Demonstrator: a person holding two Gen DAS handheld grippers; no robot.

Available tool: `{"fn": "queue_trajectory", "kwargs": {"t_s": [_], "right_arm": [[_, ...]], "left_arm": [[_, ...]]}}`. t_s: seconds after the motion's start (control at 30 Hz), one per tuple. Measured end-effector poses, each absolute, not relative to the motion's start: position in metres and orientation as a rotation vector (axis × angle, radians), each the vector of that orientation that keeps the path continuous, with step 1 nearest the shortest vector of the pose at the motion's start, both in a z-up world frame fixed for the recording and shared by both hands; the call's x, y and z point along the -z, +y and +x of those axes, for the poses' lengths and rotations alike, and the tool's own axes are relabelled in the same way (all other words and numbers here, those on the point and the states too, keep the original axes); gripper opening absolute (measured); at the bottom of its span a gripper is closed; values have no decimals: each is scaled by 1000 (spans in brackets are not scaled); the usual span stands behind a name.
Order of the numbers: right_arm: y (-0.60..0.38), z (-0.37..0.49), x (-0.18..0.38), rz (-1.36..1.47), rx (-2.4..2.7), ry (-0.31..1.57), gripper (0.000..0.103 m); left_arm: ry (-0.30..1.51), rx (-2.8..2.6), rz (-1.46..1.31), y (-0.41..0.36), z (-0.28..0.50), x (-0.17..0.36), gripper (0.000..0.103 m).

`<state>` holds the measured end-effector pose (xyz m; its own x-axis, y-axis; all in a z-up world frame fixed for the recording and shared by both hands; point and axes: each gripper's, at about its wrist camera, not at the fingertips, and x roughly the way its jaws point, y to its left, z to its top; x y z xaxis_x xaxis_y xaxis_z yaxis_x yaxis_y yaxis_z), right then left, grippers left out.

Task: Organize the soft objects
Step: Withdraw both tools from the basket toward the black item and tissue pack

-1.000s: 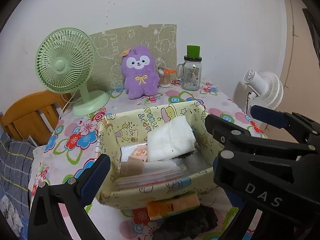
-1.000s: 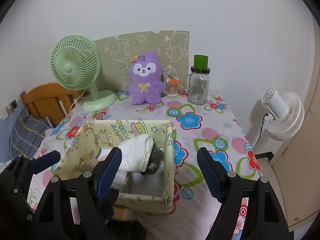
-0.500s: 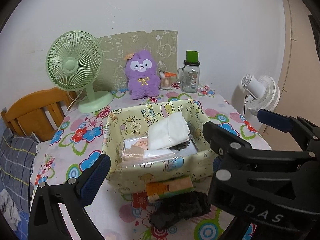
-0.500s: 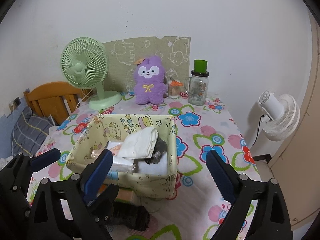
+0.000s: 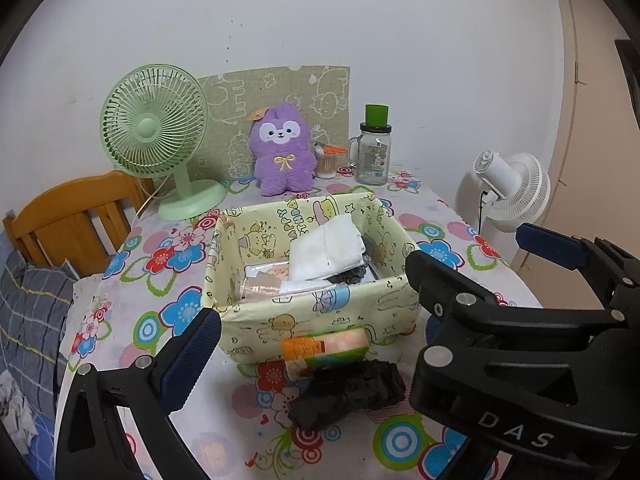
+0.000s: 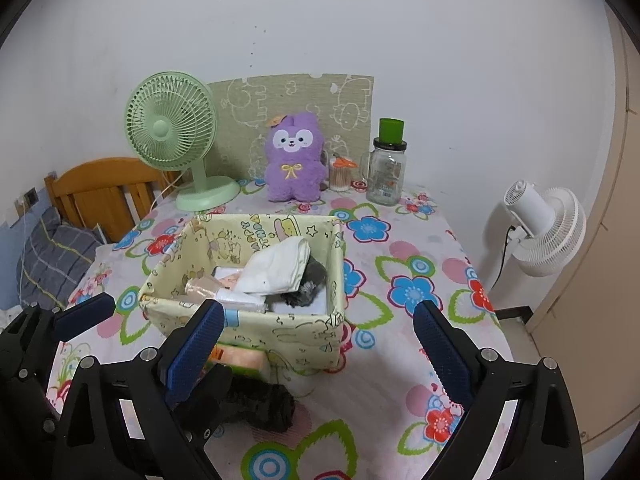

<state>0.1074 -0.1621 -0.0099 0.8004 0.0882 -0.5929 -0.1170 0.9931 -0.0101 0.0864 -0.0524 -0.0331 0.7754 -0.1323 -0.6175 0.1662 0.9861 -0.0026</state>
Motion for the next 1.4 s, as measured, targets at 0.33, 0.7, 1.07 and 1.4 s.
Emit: {"fn": "queue_trajectory", "kwargs": {"t_s": [0.33, 0.7, 1.07, 1.4], "right_arm": [[-164, 89, 11, -43, -118, 626, 97], [-171, 75, 20, -16, -162, 644, 97], [-182, 71, 39, 12, -162, 664, 97], [-189, 73, 56, 6, -165, 690, 97]], "left_arm": [[665, 156, 41, -53, 70, 37, 103], [668, 165, 46, -59, 56, 44, 103], [697, 151, 59, -67, 52, 64, 103], [736, 169, 78, -76, 58, 83, 103]]}}
